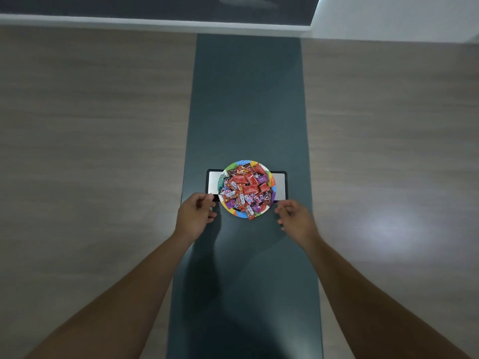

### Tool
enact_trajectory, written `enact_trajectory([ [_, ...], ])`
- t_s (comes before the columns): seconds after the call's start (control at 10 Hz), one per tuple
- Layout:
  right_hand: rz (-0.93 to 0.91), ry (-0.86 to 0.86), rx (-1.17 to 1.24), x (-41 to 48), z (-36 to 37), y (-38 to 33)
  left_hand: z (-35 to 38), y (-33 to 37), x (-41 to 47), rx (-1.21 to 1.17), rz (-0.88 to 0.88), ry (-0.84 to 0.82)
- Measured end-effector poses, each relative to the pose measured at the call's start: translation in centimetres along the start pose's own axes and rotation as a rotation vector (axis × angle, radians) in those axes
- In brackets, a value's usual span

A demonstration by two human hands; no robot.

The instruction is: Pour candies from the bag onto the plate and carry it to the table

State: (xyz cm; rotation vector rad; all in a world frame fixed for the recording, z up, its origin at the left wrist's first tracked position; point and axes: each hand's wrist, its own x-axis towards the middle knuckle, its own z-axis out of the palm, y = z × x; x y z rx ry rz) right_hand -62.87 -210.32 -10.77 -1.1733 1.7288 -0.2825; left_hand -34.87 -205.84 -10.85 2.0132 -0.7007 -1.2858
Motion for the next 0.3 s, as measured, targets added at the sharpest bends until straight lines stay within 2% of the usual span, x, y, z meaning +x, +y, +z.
enact_trajectory([
  [0.1,0.006,0.017,-0.07,-2.1,0.2,1.2,-0.6,-1.6,-3.0,0.132,0.115,0.02],
  [0.2,-0.013,0.04,-0.122,-4.5,0.6,2.1,-1.1,-3.7,-5.3,0.336,0.312,0.056],
  [0.3,-0.129,0.069,-0.186,-6.1,1.5,3.4,-1.3,-5.0,-7.3,0.51,0.497,0.077],
])
